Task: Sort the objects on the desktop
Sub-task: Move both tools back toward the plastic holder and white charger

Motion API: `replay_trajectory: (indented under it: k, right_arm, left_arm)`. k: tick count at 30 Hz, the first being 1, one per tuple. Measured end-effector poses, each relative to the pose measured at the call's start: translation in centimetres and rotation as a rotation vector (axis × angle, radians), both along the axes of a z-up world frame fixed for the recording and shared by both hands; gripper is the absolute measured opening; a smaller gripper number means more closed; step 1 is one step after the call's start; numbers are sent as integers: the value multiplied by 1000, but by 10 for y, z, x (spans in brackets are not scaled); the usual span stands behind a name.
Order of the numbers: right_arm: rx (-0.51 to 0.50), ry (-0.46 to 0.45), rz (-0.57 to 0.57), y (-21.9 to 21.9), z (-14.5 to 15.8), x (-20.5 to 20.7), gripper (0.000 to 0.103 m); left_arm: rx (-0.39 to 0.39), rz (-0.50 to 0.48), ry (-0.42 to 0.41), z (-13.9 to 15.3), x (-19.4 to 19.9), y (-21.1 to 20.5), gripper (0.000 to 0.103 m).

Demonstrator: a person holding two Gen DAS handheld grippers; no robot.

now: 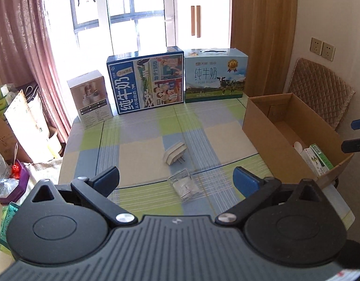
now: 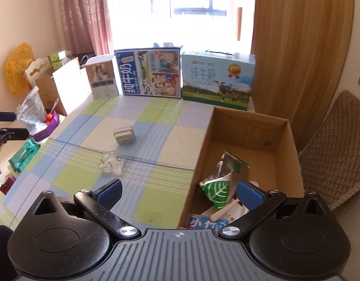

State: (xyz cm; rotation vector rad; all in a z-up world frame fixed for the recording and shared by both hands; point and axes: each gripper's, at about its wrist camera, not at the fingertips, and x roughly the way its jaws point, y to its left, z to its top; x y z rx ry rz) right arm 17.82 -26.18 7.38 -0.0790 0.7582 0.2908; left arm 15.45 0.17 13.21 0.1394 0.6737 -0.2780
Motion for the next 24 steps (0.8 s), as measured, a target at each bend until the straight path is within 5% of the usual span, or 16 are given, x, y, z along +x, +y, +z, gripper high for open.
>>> replay_trajectory:
  k: [17,24]
  right_arm:
    - [21,-48,98,72,-31,18,101]
    - [44,-35,135,103,-52,48,101]
  left_arm:
    - [23,23,89,-84,6,28,101]
    - [-110,88,135,-122,27,28,101]
